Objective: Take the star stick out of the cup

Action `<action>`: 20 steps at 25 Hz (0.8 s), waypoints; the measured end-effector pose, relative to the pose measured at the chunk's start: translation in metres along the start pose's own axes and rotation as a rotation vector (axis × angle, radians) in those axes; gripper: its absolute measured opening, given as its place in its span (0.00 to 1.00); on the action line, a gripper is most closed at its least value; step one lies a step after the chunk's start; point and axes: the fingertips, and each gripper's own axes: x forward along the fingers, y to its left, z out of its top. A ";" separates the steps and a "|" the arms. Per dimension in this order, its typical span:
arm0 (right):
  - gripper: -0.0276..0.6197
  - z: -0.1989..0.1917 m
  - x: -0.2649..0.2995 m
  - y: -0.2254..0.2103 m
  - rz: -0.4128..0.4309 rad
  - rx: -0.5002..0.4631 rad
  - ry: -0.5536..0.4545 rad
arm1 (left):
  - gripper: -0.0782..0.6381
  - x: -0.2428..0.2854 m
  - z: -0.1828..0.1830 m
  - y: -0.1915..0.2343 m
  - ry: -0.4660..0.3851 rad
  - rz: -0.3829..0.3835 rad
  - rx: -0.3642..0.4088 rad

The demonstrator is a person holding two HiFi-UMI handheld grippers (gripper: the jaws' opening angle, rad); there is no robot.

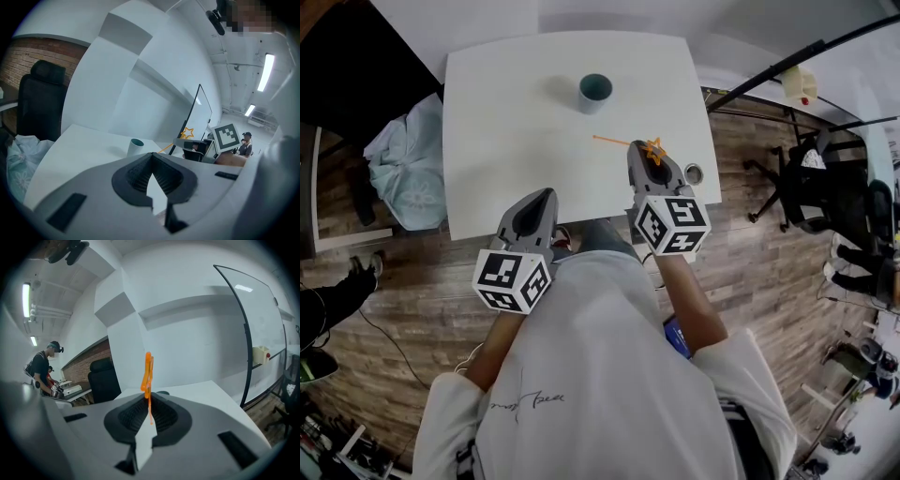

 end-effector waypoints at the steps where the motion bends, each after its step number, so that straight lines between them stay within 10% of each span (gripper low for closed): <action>1: 0.08 -0.001 -0.001 0.001 0.002 0.001 0.003 | 0.10 0.000 0.000 0.001 -0.001 0.001 0.001; 20: 0.08 -0.024 -0.015 0.021 0.045 0.033 0.056 | 0.10 -0.002 0.000 0.005 -0.007 -0.002 0.018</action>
